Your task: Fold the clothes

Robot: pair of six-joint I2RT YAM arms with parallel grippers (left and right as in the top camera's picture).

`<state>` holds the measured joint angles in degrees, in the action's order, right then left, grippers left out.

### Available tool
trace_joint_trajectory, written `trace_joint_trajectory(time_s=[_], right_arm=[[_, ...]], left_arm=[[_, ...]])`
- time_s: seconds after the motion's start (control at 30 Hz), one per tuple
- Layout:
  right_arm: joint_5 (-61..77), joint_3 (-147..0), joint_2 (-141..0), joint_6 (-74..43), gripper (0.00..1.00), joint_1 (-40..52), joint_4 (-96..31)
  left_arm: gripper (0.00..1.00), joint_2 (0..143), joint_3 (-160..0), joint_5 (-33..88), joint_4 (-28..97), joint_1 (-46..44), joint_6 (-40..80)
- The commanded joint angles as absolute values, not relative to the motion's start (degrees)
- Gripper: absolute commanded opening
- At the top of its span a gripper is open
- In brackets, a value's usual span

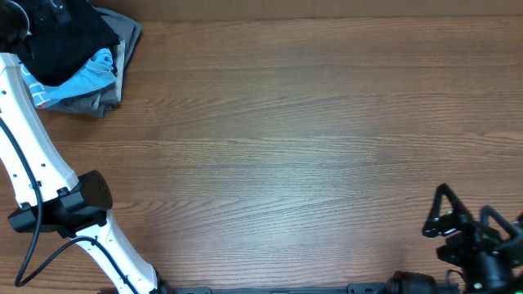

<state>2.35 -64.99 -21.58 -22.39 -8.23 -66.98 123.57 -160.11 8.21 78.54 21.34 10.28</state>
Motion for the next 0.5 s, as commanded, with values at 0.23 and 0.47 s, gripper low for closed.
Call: trace_joint_trajectory(time_s=[0.23,0.47], right_arm=[[-0.38,-26.35,-2.68,-20.69,1.00,-2.72,-34.63],[-0.43,-12.45,-0.19,-17.56,1.00,-0.36,-14.74]], left_arm=[[1.00,123.48,-160.11,8.80,78.89,21.19,9.41],[1.00,123.48,-160.13,8.80,78.96,21.19,9.41]])
